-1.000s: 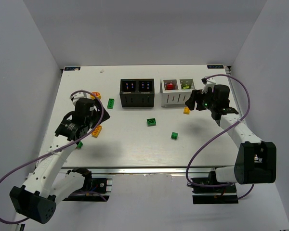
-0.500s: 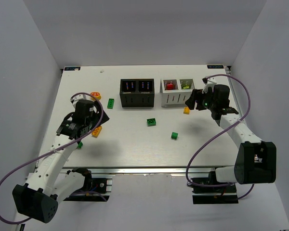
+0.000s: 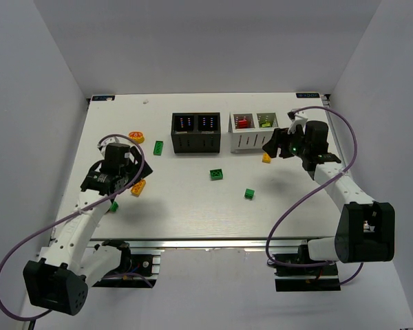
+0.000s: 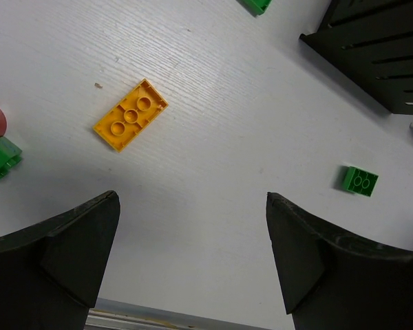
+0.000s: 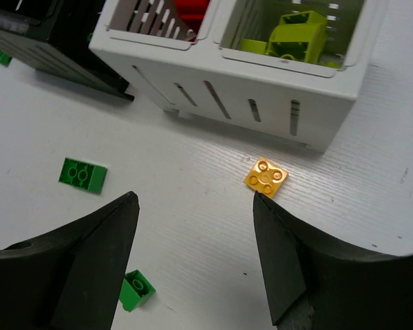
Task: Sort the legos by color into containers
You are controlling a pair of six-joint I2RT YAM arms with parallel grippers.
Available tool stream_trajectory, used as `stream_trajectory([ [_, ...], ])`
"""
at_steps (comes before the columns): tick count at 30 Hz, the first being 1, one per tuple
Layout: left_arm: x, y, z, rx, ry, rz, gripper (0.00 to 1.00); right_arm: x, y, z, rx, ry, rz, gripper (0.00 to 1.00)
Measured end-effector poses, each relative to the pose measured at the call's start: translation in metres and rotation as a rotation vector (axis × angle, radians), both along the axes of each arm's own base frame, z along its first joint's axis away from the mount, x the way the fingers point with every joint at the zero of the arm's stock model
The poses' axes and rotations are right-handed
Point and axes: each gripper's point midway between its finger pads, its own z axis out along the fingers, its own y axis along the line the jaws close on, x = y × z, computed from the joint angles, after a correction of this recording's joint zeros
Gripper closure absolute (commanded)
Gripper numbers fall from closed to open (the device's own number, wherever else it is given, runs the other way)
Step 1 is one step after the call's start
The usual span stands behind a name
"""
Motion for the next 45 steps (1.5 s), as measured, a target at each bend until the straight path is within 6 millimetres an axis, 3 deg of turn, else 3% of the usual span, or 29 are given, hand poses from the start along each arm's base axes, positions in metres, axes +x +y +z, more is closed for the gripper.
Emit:
stream_trajectory([
  [8, -0.002, 0.011, -0.019, -0.022, 0.073, 0.050, 0.04, -0.023, 0.027, 0.009, 0.000, -0.088, 0.266, 0.26],
  [14, -0.001, 0.012, -0.021, -0.052, 0.084, 0.087, 0.04, -0.037, 0.038, 0.028, -0.041, -0.223, 0.435, 0.20],
  [16, -0.001, 0.013, -0.022, -0.059, 0.088, 0.102, 0.03, -0.040, 0.037, 0.033, -0.056, -0.256, 0.460, 0.12],
  [24, -0.017, 0.021, -0.027, -0.076, 0.114, 0.192, 0.02, -0.029, 0.013, 0.067, -0.112, -0.382, 0.386, 0.11],
  [29, -0.020, 0.027, -0.022, -0.078, 0.098, 0.243, 0.02, -0.011, 0.001, 0.088, -0.099, -0.389, 0.356, 0.24],
  [31, -0.022, 0.029, -0.020, -0.080, 0.094, 0.259, 0.02, -0.006, -0.001, 0.094, -0.088, -0.387, 0.355, 0.36],
  [33, -0.024, 0.030, -0.018, -0.086, 0.086, 0.277, 0.02, -0.005, 0.000, 0.097, -0.075, -0.382, 0.364, 0.49],
  [36, -0.028, 0.033, -0.018, -0.101, 0.070, 0.313, 0.02, -0.007, 0.004, 0.094, -0.047, -0.348, 0.386, 0.56],
  [45, -0.051, 0.046, -0.053, -0.078, 0.235, 0.458, 0.02, -0.014, 0.017, 0.065, 0.007, -0.228, 0.459, 0.46],
])
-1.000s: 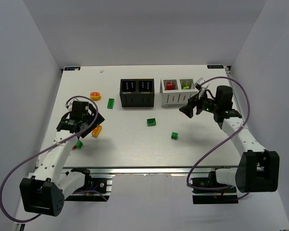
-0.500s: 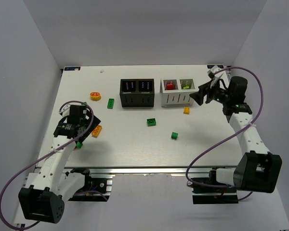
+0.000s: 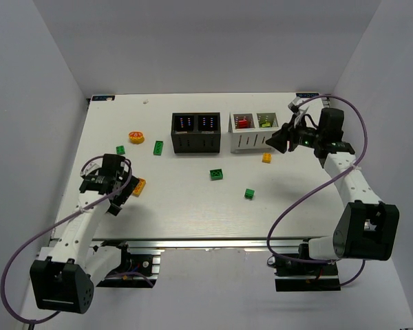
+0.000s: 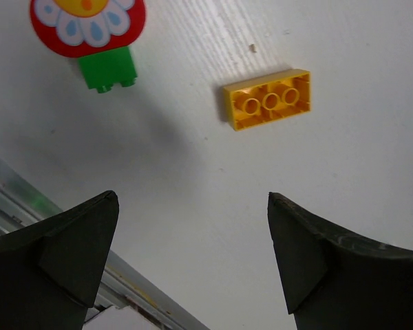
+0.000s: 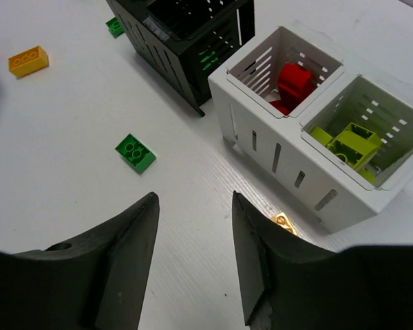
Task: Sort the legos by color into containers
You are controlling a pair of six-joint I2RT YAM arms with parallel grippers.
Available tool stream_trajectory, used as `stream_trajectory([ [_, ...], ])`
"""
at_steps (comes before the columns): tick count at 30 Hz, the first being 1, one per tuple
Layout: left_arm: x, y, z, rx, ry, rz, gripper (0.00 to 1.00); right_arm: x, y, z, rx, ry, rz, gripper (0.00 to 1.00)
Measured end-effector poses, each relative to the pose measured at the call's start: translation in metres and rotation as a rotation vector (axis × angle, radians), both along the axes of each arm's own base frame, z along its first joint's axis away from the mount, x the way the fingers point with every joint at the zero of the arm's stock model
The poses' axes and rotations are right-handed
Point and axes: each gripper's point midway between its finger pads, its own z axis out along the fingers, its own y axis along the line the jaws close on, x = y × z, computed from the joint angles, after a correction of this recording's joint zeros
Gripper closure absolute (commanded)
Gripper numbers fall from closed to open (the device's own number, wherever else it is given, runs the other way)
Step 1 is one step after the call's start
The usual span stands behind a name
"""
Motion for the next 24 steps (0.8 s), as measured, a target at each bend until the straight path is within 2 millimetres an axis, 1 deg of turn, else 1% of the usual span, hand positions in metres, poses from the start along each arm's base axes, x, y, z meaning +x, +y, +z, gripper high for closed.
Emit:
stream_trajectory([
  [3, -0.003, 0.008, -0.004, 0.029, 0.061, 0.023, 0.02, -0.004, 0.003, -0.005, 0.008, 0.006, 0.020, 0.44],
  [9, 0.009, 0.031, 0.008, 0.130, 0.149, 0.070, 0.02, -0.005, 0.006, -0.010, 0.020, 0.008, 0.043, 0.42],
  [10, 0.010, 0.034, 0.007, 0.146, 0.166, 0.075, 0.02, -0.004, 0.006, -0.010, 0.021, 0.005, 0.045, 0.41],
  [13, 0.004, 0.045, -0.003, 0.186, 0.251, 0.086, 0.02, -0.003, 0.007, -0.010, 0.028, 0.002, 0.051, 0.41],
  [17, 0.000, 0.050, -0.013, 0.204, 0.308, 0.083, 0.02, -0.003, 0.008, -0.009, 0.035, -0.004, 0.056, 0.40],
  [24, 0.000, 0.057, -0.013, 0.226, 0.320, 0.063, 0.02, -0.007, 0.009, -0.019, 0.039, 0.018, 0.058, 0.40],
])
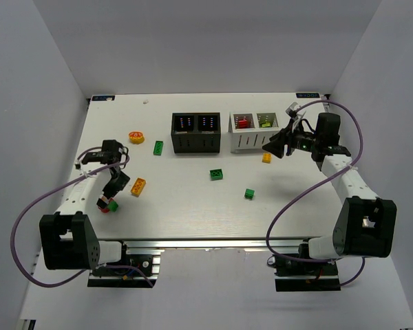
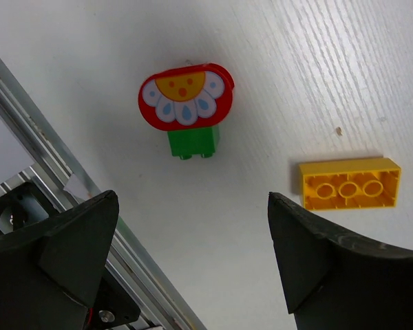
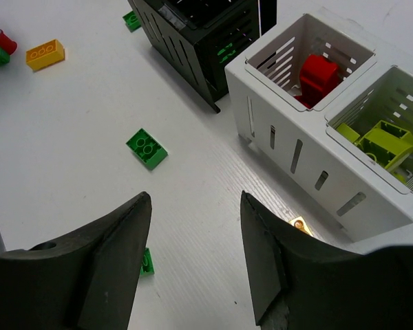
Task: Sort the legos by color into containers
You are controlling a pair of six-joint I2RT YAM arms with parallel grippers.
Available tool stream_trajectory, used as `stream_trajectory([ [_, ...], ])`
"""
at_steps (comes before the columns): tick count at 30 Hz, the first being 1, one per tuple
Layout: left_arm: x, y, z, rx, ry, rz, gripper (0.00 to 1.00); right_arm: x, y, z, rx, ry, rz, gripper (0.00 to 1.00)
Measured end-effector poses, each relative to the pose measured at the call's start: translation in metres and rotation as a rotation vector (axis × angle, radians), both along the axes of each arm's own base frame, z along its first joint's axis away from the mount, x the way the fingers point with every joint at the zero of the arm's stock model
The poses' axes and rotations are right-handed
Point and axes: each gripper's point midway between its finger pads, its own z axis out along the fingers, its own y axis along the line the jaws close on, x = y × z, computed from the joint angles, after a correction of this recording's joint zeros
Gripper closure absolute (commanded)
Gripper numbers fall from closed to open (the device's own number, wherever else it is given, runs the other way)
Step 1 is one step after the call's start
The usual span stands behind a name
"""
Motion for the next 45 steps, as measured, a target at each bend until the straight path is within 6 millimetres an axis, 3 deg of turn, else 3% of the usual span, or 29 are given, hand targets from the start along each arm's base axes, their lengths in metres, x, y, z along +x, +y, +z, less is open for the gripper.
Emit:
stream_trajectory([
  [12, -0.018, 0.009, -0.025, -0.012, 0.059, 0.029, 0.03, -0.003, 0.001, -0.005, 0.003, 0.013, 0.005, 0.40],
  [23, -0.004, 0.011, -0.041, -0.021, 0.045, 0.027, 0.08, -0.004, 0.003, -0.005, 0.002, 0.013, 0.009, 0.39],
  [33, -0.011, 0.014, -0.057, -0.017, 0.064, 0.038, 0.14, -0.004, 0.002, -0.005, 0.002, 0.013, 0.010, 0.39],
  [40, -0.012, 0.017, -0.069, -0.012, 0.088, 0.050, 0.23, -0.004, 0.002, -0.005, 0.002, 0.014, 0.010, 0.38],
  [45, -0.005, 0.019, -0.073, -0.006, 0.068, 0.051, 0.39, -0.005, 0.002, -0.006, 0.001, 0.019, 0.010, 0.38],
])
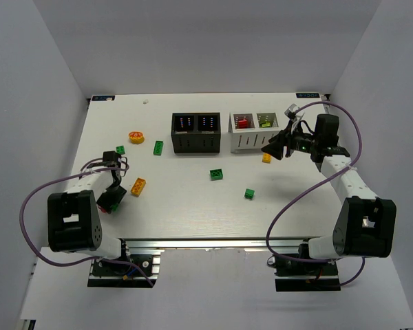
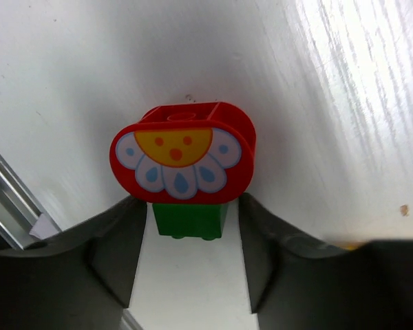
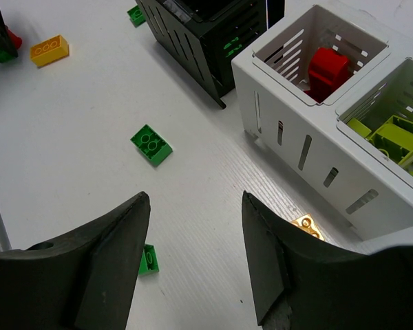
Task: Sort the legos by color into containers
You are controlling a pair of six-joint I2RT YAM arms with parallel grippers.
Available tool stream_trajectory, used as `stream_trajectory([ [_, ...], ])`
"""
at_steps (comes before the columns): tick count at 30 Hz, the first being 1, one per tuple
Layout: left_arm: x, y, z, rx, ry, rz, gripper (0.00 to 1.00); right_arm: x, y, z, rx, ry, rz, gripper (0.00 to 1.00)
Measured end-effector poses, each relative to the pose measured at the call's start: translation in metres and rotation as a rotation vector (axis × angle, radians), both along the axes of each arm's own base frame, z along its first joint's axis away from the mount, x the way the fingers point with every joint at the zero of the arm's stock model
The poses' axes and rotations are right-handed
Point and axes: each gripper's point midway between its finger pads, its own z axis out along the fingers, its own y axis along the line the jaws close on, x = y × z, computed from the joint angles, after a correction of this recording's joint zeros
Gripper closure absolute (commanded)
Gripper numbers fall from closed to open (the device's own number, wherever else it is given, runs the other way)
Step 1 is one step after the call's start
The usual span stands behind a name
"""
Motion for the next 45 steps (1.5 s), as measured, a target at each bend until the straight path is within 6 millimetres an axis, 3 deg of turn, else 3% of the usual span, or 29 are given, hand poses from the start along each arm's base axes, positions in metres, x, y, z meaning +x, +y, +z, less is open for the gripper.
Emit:
stream_trajectory([
  [2, 0.002, 0.001, 0.000, 0.006, -0.007, -0.002, 0.44, 0.000, 0.000, 0.000, 0.000, 0.000, 0.000, 0.38],
  [10, 0.011, 0.003, 0.002, 0.011, -0.037, -0.033, 0.83, 0.000, 0.000, -0.001, -0.001, 0.001, 0.002, 0.39],
  [15, 0.021, -0.013, 0.021, -0.067, -0.156, -0.107, 0.99, -0.005, 0.007, -0.002, -0.002, 0.012, 0.023, 0.41],
  [18, 0.033, -0.031, 0.046, -0.145, -0.314, -0.190, 1.00, -0.017, 0.026, -0.006, -0.012, 0.046, 0.076, 0.42],
  [22, 0.043, -0.061, 0.085, -0.249, -0.533, -0.339, 1.00, -0.039, 0.067, -0.001, 0.000, 0.113, 0.180, 0.44],
  [25, 0.044, -0.087, 0.102, -0.339, -0.663, -0.458, 1.00, -0.053, 0.096, 0.003, 0.036, 0.218, 0.233, 0.45],
  [28, 0.042, -0.118, 0.106, -0.442, -0.754, -0.580, 1.00, -0.061, 0.124, 0.006, 0.073, 0.364, 0.255, 0.33],
  [35, 0.036, -0.202, 0.123, -0.594, -0.846, -0.918, 1.00, -0.054, 0.186, 0.022, 0.134, 0.635, 0.228, 0.11],
  [40, 0.033, -0.246, 0.122, -0.617, -0.818, -1.088, 1.00, -0.066, 0.217, 0.031, 0.131, 0.729, 0.200, 0.11],
  [45, 0.048, -0.260, 0.123, -0.562, -0.801, -1.146, 1.00, -0.091, 0.235, 0.025, 0.097, 0.813, 0.185, 0.11],
])
